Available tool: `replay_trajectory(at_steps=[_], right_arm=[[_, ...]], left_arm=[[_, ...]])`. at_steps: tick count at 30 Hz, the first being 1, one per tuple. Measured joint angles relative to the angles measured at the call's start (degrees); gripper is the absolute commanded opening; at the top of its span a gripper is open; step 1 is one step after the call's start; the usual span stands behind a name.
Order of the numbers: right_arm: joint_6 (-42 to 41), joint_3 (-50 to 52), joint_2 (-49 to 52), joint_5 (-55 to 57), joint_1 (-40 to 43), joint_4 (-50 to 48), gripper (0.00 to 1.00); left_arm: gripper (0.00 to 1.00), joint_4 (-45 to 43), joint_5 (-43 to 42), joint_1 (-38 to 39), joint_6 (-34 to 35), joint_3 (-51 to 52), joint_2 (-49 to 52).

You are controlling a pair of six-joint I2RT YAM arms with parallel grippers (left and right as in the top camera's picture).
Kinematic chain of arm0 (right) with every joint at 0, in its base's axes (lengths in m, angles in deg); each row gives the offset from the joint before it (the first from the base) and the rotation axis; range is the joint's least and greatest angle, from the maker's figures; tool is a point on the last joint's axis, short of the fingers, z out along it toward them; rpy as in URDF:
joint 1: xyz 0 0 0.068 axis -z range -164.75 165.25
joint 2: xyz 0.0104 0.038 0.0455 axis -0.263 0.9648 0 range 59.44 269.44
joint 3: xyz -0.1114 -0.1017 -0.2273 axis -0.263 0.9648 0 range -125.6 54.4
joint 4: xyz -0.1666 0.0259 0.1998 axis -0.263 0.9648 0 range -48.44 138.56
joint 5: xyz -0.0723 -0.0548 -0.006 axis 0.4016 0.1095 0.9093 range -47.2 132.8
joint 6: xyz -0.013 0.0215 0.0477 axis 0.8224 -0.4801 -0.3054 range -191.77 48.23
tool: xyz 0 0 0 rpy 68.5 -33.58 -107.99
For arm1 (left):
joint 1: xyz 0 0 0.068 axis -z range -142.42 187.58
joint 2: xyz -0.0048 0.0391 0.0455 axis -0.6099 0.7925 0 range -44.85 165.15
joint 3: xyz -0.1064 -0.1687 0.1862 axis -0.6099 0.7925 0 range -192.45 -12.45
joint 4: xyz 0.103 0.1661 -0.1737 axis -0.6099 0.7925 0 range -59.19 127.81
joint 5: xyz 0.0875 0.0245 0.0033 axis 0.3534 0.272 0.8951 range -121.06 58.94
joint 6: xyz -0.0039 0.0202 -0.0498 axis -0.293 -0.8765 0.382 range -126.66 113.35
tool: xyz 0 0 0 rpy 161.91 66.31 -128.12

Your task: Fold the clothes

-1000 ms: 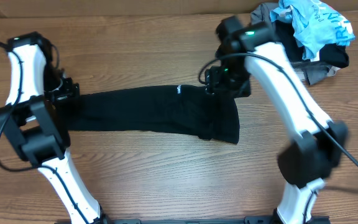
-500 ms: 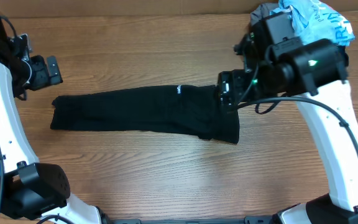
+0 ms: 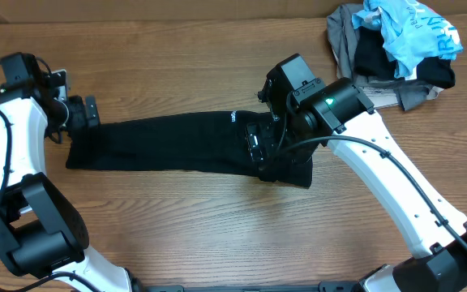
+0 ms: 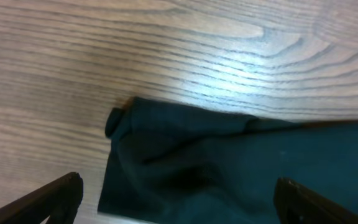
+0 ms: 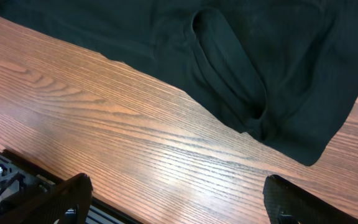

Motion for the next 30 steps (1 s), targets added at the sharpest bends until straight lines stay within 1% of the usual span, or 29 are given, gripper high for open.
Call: replay_trajectory(at_steps=[3,4,6,12,18,26,27,28,30], right_arm=[[-0.02,0.0,0.0,0.02,0.0,-0.9,0.92],[-0.02,0.0,-0.02,-0.02,0.0,-1.07,0.93],[0.02,0.0,0.0,0.0,0.0,-1.14,0.93],[0.0,0.0,-0.02,0.0,0.0,-1.33,0.93],[0.0,0.0,0.0,0.02,0.0,-1.42,0.94],[0.02,0.0,-0.02,0.04,0.0,-1.99,0.94],[0.0,0.0,0.0,0.07,0.0,-1.99,0.94],[0.0,0.02,0.0,0.07,0.0,-2.01,0.94],[0.02,0.0,0.0,0.07,0.0,-2.08,0.94]], left_arm=[[1.0,-2.84,0.02,0.0,-3.56,3.45,0.0],[0.98,-4.07,0.04,-0.04,-4.7,4.92,0.02],[0.98,-5.22,0.07,-0.15,-5.99,7.1,0.15],[1.0,-11.34,0.72,-0.26,-7.58,12.57,0.39],[1.0,-16.9,1.42,-1.53,-7.58,17.11,0.72],[0.99,-17.9,1.77,-3.39,-3.89,19.02,2.19],[0.98,-18.14,1.57,-3.39,-3.63,18.99,2.45],[0.95,-18.4,1.36,-3.5,-3.34,18.91,2.67],[0.84,-19.02,1.25,-3.58,-3.02,18.58,3.15]])
